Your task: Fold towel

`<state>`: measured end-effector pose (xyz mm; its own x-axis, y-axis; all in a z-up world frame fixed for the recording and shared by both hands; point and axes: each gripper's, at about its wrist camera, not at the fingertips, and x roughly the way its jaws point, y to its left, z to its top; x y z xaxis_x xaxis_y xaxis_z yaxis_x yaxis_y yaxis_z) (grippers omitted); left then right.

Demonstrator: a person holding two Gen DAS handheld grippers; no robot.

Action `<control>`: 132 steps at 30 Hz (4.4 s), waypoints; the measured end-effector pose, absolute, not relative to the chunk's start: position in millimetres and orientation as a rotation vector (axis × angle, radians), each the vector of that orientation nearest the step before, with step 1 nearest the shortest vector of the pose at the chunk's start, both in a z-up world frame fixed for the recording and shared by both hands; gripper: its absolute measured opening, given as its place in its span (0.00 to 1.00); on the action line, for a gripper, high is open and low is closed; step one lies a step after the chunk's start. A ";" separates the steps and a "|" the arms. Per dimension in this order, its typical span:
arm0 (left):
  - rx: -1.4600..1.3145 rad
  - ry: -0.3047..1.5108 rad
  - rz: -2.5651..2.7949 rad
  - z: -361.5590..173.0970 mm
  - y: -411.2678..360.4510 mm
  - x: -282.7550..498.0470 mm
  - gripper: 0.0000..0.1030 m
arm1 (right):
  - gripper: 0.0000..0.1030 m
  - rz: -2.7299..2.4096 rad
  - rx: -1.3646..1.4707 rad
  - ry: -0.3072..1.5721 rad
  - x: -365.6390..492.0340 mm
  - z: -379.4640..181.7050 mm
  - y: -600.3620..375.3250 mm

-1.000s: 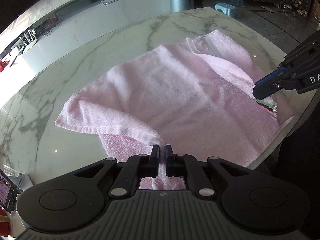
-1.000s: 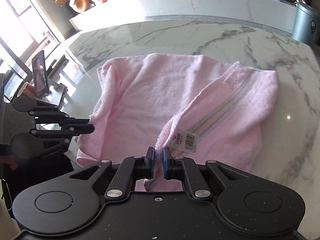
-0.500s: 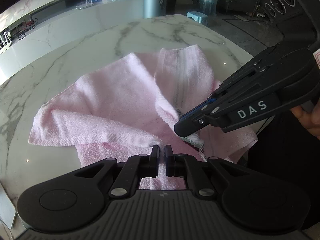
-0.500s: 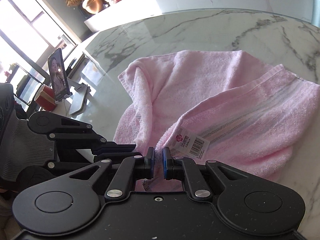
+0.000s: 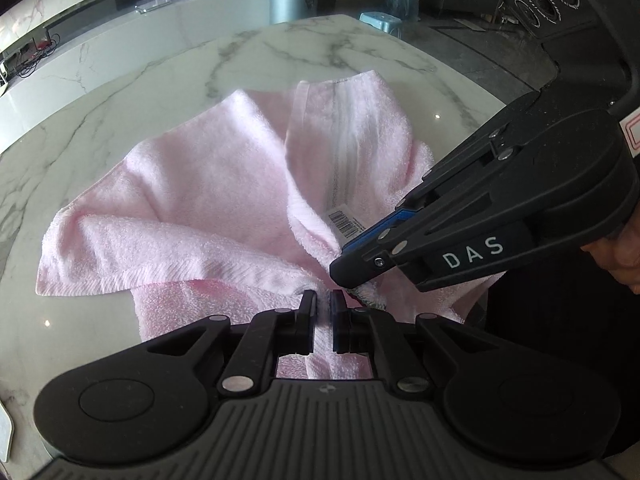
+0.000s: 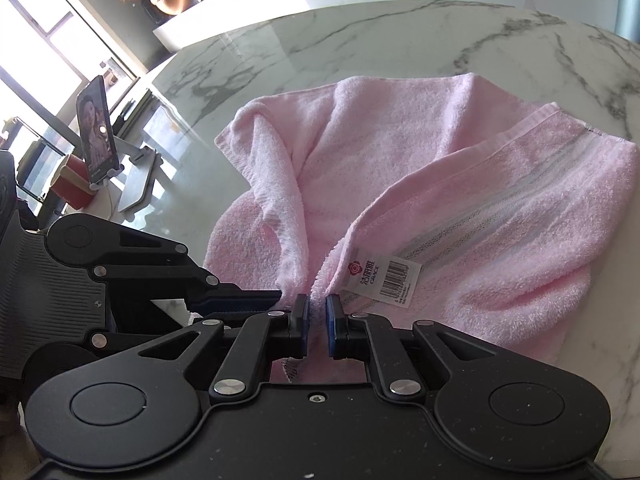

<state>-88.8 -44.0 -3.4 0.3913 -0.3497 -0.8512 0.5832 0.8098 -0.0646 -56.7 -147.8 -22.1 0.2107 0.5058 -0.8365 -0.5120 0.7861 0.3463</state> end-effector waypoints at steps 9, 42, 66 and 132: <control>0.276 1.013 -0.589 -2.5 -43.4 -92.7 0.21 | 0.15 0.700 0.027 1.144 -70.4 -13.3 -157.8; -0.063 1.066 -0.458 15.4 9.8 -80.0 0.46 | 0.36 0.719 -0.149 1.007 -129.3 -13.5 -160.5; -0.171 1.147 -0.416 -2.9 6.6 -68.1 0.45 | 0.06 0.741 -0.120 1.037 -130.9 -22.3 -164.0; -0.287 1.338 -0.265 -39.1 -49.6 -44.5 0.08 | 0.07 0.776 -0.414 1.107 -145.9 -40.0 -161.9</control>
<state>-44.5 -49.6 -39.1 0.2111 -0.3501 -0.9126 0.0245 0.9353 -0.3531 -145.9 -161.9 -40.0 0.2291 0.3486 -0.9089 -0.7354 0.6736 0.0730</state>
